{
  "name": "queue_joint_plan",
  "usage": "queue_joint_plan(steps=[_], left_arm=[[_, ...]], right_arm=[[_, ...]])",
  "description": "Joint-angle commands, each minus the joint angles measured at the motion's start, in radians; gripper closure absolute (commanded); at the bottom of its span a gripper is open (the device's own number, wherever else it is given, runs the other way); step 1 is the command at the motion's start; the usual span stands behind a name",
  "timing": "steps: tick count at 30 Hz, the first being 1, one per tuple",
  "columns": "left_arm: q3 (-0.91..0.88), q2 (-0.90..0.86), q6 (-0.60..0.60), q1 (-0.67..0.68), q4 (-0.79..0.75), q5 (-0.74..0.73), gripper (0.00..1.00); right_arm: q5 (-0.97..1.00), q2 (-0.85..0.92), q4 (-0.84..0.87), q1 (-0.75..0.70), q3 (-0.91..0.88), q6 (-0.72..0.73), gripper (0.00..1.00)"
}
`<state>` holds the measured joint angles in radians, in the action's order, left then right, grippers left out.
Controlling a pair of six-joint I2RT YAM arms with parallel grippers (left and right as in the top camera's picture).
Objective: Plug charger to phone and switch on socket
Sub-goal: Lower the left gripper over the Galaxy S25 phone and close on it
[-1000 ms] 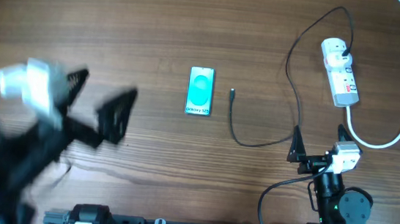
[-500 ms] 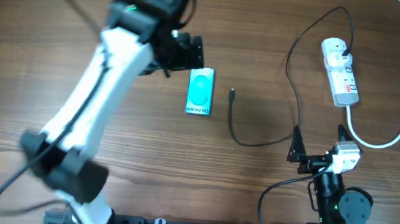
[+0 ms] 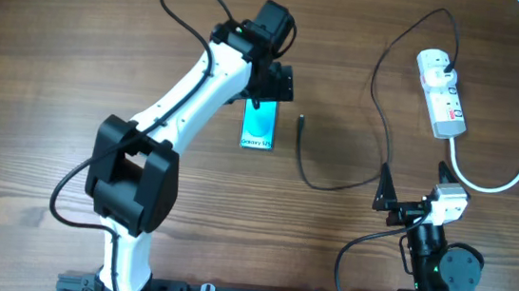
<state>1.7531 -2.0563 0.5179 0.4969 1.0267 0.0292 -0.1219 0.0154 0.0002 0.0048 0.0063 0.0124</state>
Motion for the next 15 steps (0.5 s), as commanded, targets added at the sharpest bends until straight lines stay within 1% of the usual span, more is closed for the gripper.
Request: queue_joint_plan(steps=[1, 5, 8, 15], left_arm=[[-0.073, -0.008, -0.005, 0.026, -0.077, 0.018, 0.00], [-0.097, -0.012, 0.041, 0.027, -0.095, 0.025, 0.00], [-0.097, -0.055, 0.010, 0.030, -0.096, 0.021, 0.00], [-0.097, -0.154, 0.002, 0.035, -0.122, 0.042, 0.00]], right_arm=[[0.017, -0.005, 0.005, -0.004, -0.001, -0.012, 0.00], [0.017, -0.005, 0.005, -0.004, -0.001, -0.012, 0.00], [0.017, -0.005, 0.005, -0.004, -0.001, -0.012, 0.00], [0.017, -0.005, 0.005, -0.004, -0.001, -0.012, 0.00]])
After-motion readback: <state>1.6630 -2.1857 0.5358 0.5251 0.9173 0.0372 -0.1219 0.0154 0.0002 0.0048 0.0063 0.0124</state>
